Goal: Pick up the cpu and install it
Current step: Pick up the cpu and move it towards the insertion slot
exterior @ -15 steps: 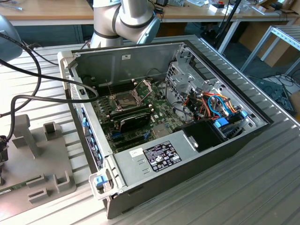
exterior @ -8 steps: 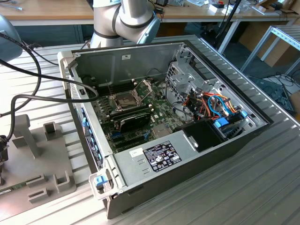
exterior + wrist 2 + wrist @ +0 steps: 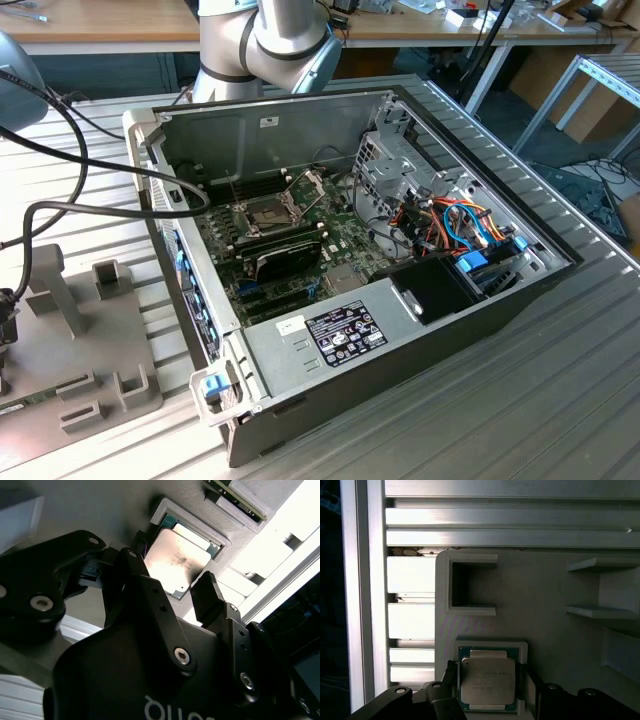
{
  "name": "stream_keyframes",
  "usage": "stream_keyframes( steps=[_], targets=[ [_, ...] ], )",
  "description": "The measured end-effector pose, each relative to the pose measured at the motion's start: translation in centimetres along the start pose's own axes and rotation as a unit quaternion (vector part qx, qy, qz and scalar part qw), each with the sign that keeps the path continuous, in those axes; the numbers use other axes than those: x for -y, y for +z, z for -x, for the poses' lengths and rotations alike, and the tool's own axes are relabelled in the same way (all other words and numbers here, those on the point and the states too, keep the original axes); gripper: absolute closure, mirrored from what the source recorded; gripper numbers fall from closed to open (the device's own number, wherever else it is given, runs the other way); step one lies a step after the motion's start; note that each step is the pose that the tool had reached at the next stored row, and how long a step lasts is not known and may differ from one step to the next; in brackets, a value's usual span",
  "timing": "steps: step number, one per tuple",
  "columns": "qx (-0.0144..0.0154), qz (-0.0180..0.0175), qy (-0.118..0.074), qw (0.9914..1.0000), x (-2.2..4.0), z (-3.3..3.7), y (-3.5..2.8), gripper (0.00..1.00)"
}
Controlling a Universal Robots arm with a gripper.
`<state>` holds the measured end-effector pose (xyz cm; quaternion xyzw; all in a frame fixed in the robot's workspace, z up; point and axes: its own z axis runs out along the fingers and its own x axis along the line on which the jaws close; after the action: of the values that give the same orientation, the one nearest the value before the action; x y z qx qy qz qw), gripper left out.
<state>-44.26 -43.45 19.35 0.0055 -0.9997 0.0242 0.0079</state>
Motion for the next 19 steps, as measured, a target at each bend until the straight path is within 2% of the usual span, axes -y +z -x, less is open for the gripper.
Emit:
stream_keyframes(
  steps=[6, 8, 19],
  targets=[
    [0.001, -0.0004, -0.022, 0.99977, 0.0, 0.0, 0.0, 0.37],
    [0.0016, -0.0005, -0.033, 0.99945, 0.0, 0.0, 0.0, 0.37],
    [0.0017, -0.0006, -0.035, 0.99938, 0.0, -0.03, 0.0, 0.37]
  ],
)
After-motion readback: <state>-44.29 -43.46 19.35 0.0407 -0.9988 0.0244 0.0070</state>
